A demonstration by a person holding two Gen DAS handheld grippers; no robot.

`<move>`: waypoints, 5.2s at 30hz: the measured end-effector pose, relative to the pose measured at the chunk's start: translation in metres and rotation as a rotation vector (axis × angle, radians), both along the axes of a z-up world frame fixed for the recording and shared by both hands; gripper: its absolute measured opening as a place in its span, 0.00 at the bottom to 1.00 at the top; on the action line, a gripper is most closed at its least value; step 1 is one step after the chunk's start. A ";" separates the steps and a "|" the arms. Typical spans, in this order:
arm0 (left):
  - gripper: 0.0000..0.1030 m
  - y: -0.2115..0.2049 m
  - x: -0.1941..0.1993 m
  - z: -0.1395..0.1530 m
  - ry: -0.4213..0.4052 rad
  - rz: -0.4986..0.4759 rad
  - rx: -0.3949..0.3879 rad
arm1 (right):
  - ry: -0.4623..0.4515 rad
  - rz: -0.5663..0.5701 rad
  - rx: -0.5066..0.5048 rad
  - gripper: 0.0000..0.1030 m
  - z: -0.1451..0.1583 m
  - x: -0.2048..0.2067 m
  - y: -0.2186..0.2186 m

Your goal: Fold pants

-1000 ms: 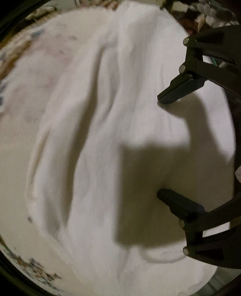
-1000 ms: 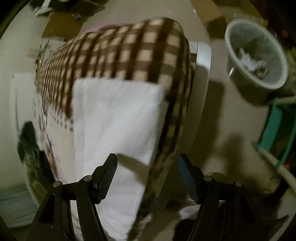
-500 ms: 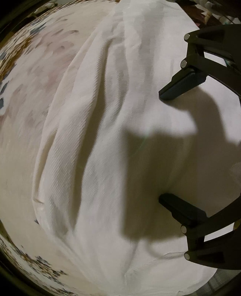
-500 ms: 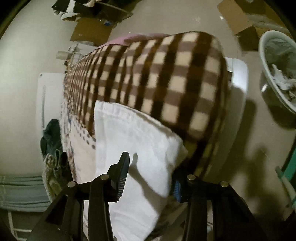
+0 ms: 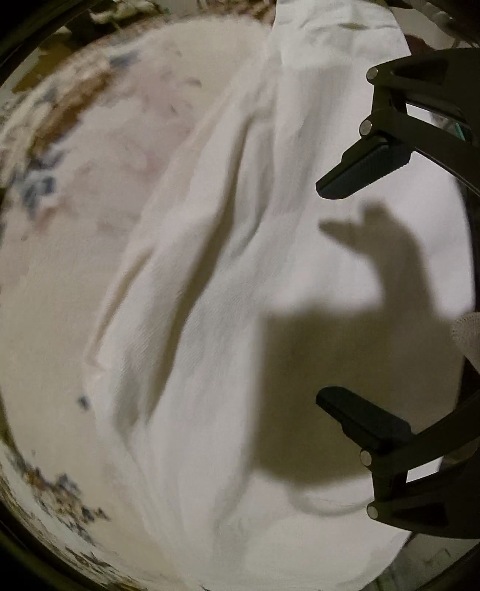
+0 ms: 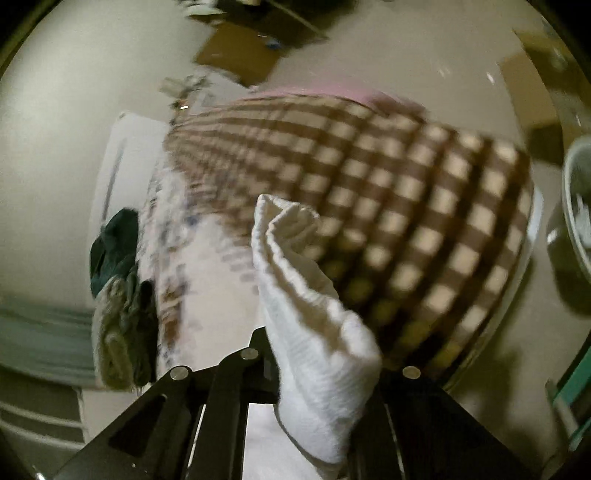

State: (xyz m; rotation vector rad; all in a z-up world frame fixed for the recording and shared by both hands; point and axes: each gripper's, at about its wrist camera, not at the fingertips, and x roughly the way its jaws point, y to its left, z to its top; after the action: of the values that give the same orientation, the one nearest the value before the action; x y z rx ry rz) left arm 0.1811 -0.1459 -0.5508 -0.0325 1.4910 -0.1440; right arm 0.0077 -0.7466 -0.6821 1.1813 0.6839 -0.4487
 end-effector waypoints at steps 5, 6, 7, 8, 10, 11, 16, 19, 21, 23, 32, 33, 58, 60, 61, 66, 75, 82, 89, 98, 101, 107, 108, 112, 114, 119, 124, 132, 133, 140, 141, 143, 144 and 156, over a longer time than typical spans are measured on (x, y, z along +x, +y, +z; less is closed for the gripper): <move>1.00 0.036 -0.016 0.044 -0.056 0.049 -0.076 | -0.030 0.146 -0.134 0.10 0.077 0.040 0.066; 1.00 0.047 -0.020 0.052 -0.062 0.067 -0.092 | -0.032 0.180 -0.154 0.10 0.088 0.052 0.085; 1.00 0.057 -0.022 0.056 -0.065 0.079 -0.099 | -0.032 0.218 -0.177 0.10 0.098 0.065 0.107; 1.00 0.067 -0.028 0.060 -0.070 0.095 -0.101 | -0.033 0.259 -0.196 0.10 0.105 0.080 0.132; 1.00 0.090 -0.037 0.062 -0.081 0.130 -0.102 | -0.025 0.329 -0.230 0.10 0.110 0.098 0.175; 1.00 0.103 -0.041 0.065 -0.085 0.147 -0.096 | -0.017 0.362 -0.244 0.10 0.110 0.107 0.197; 1.00 0.160 -0.063 0.061 -0.080 0.212 -0.041 | 0.069 0.554 -0.301 0.09 0.066 0.158 0.323; 1.00 0.200 -0.071 0.052 -0.064 0.264 -0.018 | 0.156 0.645 -0.326 0.09 0.015 0.174 0.384; 1.00 0.223 -0.076 0.047 -0.057 0.295 -0.011 | 0.214 0.690 -0.349 0.09 -0.014 0.181 0.417; 1.00 0.243 -0.080 0.040 -0.049 0.327 0.003 | 0.265 0.721 -0.381 0.10 -0.041 0.186 0.440; 1.00 0.303 -0.095 0.022 -0.042 0.473 0.013 | 0.306 0.867 -0.187 0.60 -0.063 0.195 0.489; 1.00 0.308 -0.097 0.021 -0.046 0.492 0.007 | 0.266 0.844 -0.112 0.60 -0.059 0.192 0.479; 0.10 0.336 -0.056 0.085 -0.526 0.702 -0.273 | 0.499 0.847 -0.151 0.60 -0.083 0.207 0.451; 0.10 0.341 -0.040 0.085 -0.534 0.678 -0.270 | 0.497 0.846 -0.147 0.60 -0.084 0.206 0.449; 0.10 0.346 -0.035 0.079 -0.514 0.674 -0.247 | 0.500 0.847 -0.145 0.60 -0.085 0.207 0.449; 0.10 0.380 -0.039 0.017 -0.332 0.748 -0.152 | 0.507 0.853 -0.139 0.60 -0.086 0.204 0.448; 0.39 0.423 -0.103 0.021 -0.266 0.926 -0.284 | 0.520 0.844 -0.099 0.60 -0.091 0.196 0.437; 0.40 0.398 -0.087 0.004 -0.239 0.916 -0.462 | 0.501 0.860 -0.115 0.60 -0.079 0.198 0.446; 0.07 0.364 -0.054 0.066 -0.504 0.723 -0.540 | 0.504 0.867 -0.161 0.60 -0.080 0.208 0.457; 0.08 0.389 -0.041 0.020 -0.429 0.714 -0.422 | 0.519 0.895 -0.153 0.60 -0.087 0.203 0.467; 0.12 0.404 -0.059 -0.004 -0.356 0.743 -0.382 | 0.521 0.899 -0.147 0.60 -0.087 0.201 0.466; 0.33 0.424 -0.091 0.003 -0.337 0.848 -0.385 | 0.527 0.891 -0.133 0.60 -0.088 0.200 0.457; 0.43 0.425 -0.100 0.011 -0.351 0.879 -0.376 | 0.530 0.886 -0.130 0.60 -0.088 0.200 0.456; 0.57 0.416 -0.110 0.007 -0.359 0.910 -0.472 | 0.544 0.878 -0.117 0.60 -0.092 0.200 0.454; 0.57 0.406 -0.103 -0.012 -0.306 0.895 -0.500 | 0.546 0.882 -0.117 0.60 -0.093 0.201 0.458; 0.57 0.394 -0.076 -0.037 -0.275 0.921 -0.507 | 0.540 0.893 -0.118 0.60 -0.094 0.204 0.468; 0.48 0.389 -0.065 -0.031 -0.326 0.911 -0.443 | 0.524 0.890 -0.114 0.60 -0.093 0.205 0.472; 0.15 0.360 -0.067 0.035 -0.533 0.807 -0.329 | 0.468 0.841 -0.113 0.60 -0.078 0.199 0.449; 0.15 0.351 -0.067 0.053 -0.572 0.785 -0.331 | 0.458 0.830 -0.111 0.60 -0.075 0.197 0.443; 0.14 0.269 -0.066 0.164 -0.744 0.579 -0.361 | 0.405 0.706 -0.072 0.60 -0.050 0.168 0.372; 0.14 0.248 -0.067 0.180 -0.764 0.530 -0.368 | 0.404 0.685 -0.069 0.60 -0.047 0.161 0.359; 0.14 0.212 -0.072 0.200 -0.779 0.444 -0.386 | 0.398 0.634 -0.061 0.60 -0.040 0.144 0.327; 0.14 0.194 -0.073 0.206 -0.782 0.405 -0.391 | 0.397 0.615 -0.061 0.60 -0.037 0.136 0.313; 0.14 -0.076 -0.094 0.136 -0.539 -0.107 -0.464 | 0.466 0.322 -0.073 0.60 -0.035 0.013 0.139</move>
State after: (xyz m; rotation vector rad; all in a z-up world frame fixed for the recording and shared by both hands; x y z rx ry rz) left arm 0.0874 -0.2216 -0.4146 -0.2676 0.8973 -0.5406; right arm 0.0203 -0.6081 -0.7170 0.8791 1.2283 -0.4751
